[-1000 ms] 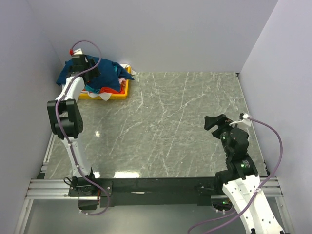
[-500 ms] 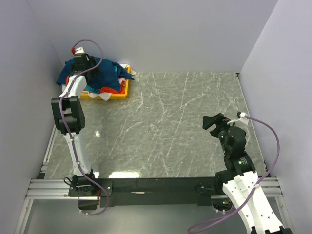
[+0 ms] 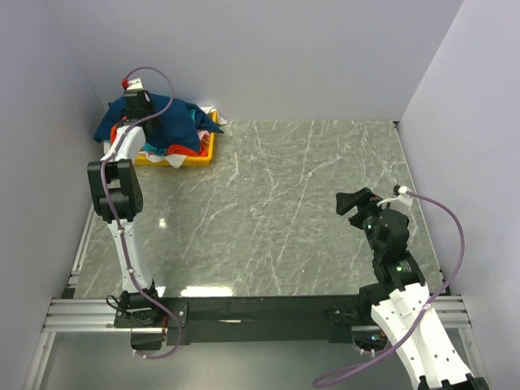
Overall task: Fold and stack the t-shirts
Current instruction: Grab the tshirt from the pile
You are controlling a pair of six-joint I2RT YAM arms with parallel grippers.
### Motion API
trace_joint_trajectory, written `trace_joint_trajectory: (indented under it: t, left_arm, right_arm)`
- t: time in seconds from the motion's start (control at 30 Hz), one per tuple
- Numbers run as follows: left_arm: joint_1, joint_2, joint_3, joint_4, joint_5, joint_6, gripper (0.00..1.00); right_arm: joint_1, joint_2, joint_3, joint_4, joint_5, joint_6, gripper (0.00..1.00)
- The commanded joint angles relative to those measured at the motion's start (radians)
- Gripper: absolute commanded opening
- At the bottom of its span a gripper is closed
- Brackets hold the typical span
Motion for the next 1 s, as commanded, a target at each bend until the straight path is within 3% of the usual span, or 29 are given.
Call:
trace_joint_trajectory:
  t: [0.0, 0.13, 0.3, 0.43, 0.5, 0.73, 0.77, 0.9, 0.97]
  left_arm:
    - [0.001, 0.008, 0.043, 0.028, 0.010, 0.008, 0.22]
    - [0.001, -0.017, 0.027, 0.053, 0.051, -0.004, 0.00]
    - [0.003, -0.045, 0.004, 0.071, 0.065, -0.018, 0.01]
    - [-0.006, -0.065, -0.042, 0.099, 0.094, -0.046, 0.24]
    - [-0.020, -0.063, -0.068, 0.108, 0.092, -0.050, 0.44]
    - [-0.064, -0.031, -0.079, 0.093, 0.042, -0.023, 0.60]
    - [-0.064, -0.026, -0.078, 0.093, 0.042, -0.032, 0.59]
    - [-0.064, -0.011, -0.067, 0.093, 0.048, -0.056, 0.32]
    - [-0.064, -0.008, -0.056, 0.090, 0.054, -0.064, 0.24]
  right_arm:
    - [0.000, -0.002, -0.002, 0.042, 0.002, 0.002, 0.92]
    - [0.000, -0.007, -0.004, 0.041, 0.008, -0.001, 0.92]
    - [0.000, -0.004, -0.002, 0.035, 0.007, -0.003, 0.92]
    - [-0.001, -0.005, -0.007, 0.045, 0.001, 0.000, 0.92]
    - [0.000, -0.002, -0.010, 0.044, -0.002, 0.002, 0.92]
    - [0.000, -0.008, -0.010, 0.039, 0.001, -0.003, 0.92]
    - [-0.001, -0.008, -0.008, 0.038, 0.002, -0.006, 0.92]
    - [-0.001, -0.013, -0.008, 0.033, 0.010, -0.009, 0.92]
    - [0.000, -0.013, -0.008, 0.032, 0.016, -0.012, 0.92]
